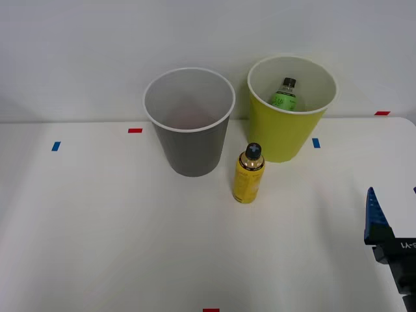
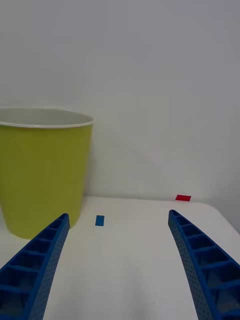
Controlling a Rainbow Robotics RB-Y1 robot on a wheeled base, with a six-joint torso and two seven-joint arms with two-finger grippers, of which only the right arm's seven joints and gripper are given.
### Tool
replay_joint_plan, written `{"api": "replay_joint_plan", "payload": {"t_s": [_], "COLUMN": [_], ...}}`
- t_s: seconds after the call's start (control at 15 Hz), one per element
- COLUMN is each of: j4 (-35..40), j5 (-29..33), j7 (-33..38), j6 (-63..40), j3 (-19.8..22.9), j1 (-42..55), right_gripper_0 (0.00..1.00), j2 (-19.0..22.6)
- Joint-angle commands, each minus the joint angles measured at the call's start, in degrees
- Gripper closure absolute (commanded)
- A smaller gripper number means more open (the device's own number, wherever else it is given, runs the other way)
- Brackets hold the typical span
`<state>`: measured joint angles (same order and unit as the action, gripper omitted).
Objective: Put cans in the gray bin, plastic bottles in the light green bin
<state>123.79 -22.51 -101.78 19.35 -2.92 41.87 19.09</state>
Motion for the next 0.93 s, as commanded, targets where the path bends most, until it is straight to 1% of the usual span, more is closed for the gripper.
{"api": "replay_joint_plan", "payload": {"t_s": [0.07,0.13,0.27,0.33,0.47,0.53,0.6,0.67,0.73,0.93], "j4": [-0.12,-0.65,-2.58,-3.29,-4.17,-4.69,-5.22,-6.01,-7.86,-12.08], "j5": [1.33,2.56,8.89,12.32,17.59,21.28,23.83,26.82,30.60,38.68], "j7": [-0.96,-1.05,-0.26,1.94,8.44,12.75,15.38,18.28,21.98,32.52], "j6": [-0.36,-0.45,-0.36,-0.36,-0.36,-0.27,-0.10,1.13,4.03,9.66], "j3": [-0.25,-0.42,-0.25,-0.25,-0.51,-0.78,-0.95,-1.04,-0.78,0.28], "j1": [2.42,2.86,3.04,3.21,4.09,4.88,5.68,6.29,6.91,6.73], "right_gripper_0": [0.34,0.34,0.34,0.34,0.34,0.34,0.33,0.34,0.34,0.34], "j2": [-0.02,0.07,0.07,0.07,-0.20,-0.81,-1.78,-3.18,-5.47,-9.34]}}
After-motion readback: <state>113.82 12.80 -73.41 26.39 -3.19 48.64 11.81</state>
